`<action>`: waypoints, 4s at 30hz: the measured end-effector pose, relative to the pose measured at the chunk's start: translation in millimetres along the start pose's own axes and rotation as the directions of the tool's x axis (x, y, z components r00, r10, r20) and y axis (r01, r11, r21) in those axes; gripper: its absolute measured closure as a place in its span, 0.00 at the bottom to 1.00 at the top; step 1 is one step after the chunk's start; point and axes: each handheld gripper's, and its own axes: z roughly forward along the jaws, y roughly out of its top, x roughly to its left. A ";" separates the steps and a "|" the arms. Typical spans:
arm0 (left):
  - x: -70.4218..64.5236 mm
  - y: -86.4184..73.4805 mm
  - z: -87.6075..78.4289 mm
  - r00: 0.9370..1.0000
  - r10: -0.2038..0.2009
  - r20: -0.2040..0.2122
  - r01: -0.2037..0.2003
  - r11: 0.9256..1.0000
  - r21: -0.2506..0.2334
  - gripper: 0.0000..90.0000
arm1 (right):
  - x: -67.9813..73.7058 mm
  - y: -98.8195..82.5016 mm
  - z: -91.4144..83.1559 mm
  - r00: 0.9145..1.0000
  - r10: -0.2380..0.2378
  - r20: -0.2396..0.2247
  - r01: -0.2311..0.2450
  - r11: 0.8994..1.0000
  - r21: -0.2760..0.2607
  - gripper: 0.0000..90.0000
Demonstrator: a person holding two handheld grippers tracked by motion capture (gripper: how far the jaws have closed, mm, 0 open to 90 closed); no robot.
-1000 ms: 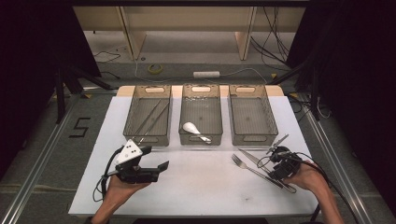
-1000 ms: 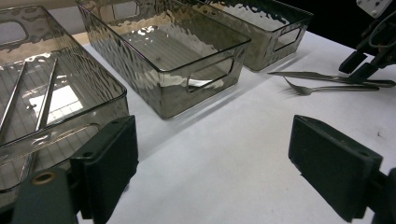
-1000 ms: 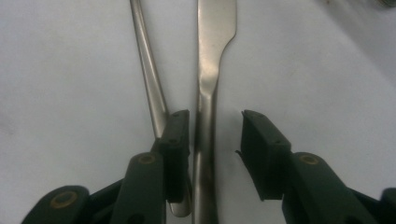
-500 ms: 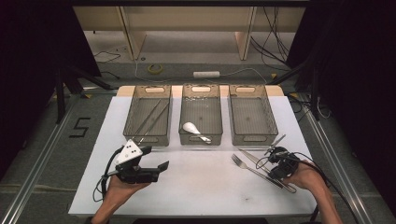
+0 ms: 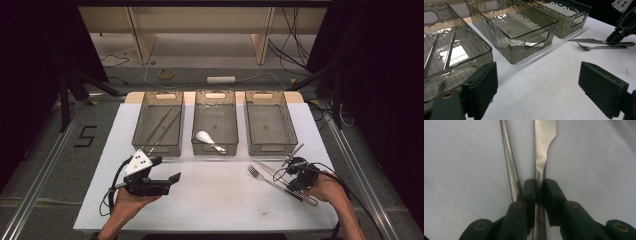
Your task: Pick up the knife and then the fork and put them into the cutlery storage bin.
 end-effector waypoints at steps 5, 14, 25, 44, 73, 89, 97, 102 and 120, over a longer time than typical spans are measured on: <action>0.2 0.0 -0.2 1.000 0.002 0.000 -0.002 1.000 0.001 0.17 | 2.3 -0.8 -3.3 1.000 -0.027 -0.004 0.027 0.999 -0.020 0.90; 0.4 0.0 -0.6 1.000 0.000 -0.002 0.000 1.000 -0.003 0.17 | 7.1 -3.7 -27.7 0.999 -0.041 -0.022 0.039 0.993 -0.110 0.90; 0.6 -0.1 -0.4 1.000 -0.008 0.000 0.008 1.000 -0.007 0.17 | -6.9 5.8 -63.0 0.999 -0.018 -0.043 0.006 0.962 -0.274 0.90; 1.0 0.0 -0.6 1.000 -0.012 0.002 0.013 1.000 -0.014 0.17 | -36.7 71.9 -83.7 0.992 0.095 -0.083 -0.122 0.887 -0.445 0.90; 1.6 0.8 -3.1 1.000 -0.017 0.006 0.018 0.999 -0.046 0.17 | -75.0 133.7 -71.3 0.956 0.288 -0.055 -0.274 0.810 -0.517 0.90; 2.0 1.0 -4.3 1.000 -0.018 0.005 0.019 0.998 -0.058 0.17 | -79.3 129.8 -34.3 0.935 0.348 -0.071 -0.339 0.816 -0.468 0.89; 1.7 1.0 -4.6 1.000 -0.018 0.003 0.018 0.998 -0.058 0.17 | -78.6 130.7 -22.3 0.930 0.360 -0.068 -0.352 0.826 -0.440 0.89; 1.7 1.0 -4.2 1.000 -0.016 0.005 0.017 0.998 -0.057 0.17 | -77.9 130.8 -17.0 0.927 0.371 -0.062 -0.360 0.828 -0.429 0.89; 1.4 1.0 -4.2 1.000 -0.013 0.003 0.013 0.998 -0.057 0.17 | -74.1 130.8 -24.8 0.927 0.359 -0.106 -0.368 0.824 -0.431 0.67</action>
